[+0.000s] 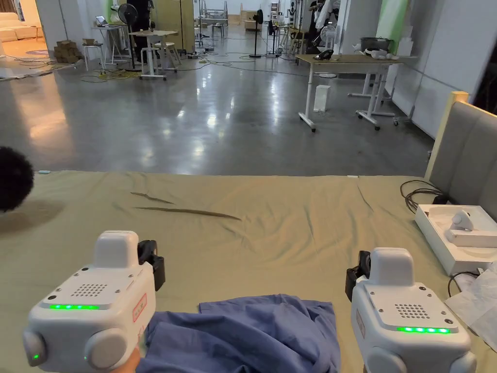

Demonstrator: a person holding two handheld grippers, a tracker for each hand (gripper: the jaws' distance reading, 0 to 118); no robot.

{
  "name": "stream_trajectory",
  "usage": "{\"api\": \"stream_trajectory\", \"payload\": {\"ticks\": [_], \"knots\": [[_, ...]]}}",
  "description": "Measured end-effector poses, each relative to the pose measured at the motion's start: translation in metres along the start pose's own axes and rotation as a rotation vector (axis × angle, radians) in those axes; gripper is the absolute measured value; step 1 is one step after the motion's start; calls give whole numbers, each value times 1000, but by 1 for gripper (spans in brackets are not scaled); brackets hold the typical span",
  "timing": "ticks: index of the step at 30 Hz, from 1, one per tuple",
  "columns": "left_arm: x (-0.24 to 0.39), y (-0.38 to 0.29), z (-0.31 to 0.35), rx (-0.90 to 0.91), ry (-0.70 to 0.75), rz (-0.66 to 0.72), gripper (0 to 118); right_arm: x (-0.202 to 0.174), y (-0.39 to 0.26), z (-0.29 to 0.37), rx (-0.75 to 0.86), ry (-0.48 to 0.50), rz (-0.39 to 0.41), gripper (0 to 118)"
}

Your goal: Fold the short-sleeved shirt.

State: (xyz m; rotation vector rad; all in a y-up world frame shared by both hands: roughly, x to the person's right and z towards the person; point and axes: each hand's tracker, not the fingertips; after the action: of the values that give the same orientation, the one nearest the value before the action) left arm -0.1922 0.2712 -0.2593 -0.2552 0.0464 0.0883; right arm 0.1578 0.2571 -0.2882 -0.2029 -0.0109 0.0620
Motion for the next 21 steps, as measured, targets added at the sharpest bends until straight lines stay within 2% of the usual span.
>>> {"api": "stream_trajectory", "payload": {"ticks": [3,8,14,21], "knots": [[-12,-4,10,25,26,31,1,-6,3,2,25,13,-20,0],[-22,-19,14,-6,64,0,1,-17,6,1,50,26,-14,0],[-44,-47,-27,-226,23,66,1,-25,4,-9,16,54,-2,0],[-77,-75,-138,-551,-38,123,1,-24,-6,-31,-37,60,19,0]]}}
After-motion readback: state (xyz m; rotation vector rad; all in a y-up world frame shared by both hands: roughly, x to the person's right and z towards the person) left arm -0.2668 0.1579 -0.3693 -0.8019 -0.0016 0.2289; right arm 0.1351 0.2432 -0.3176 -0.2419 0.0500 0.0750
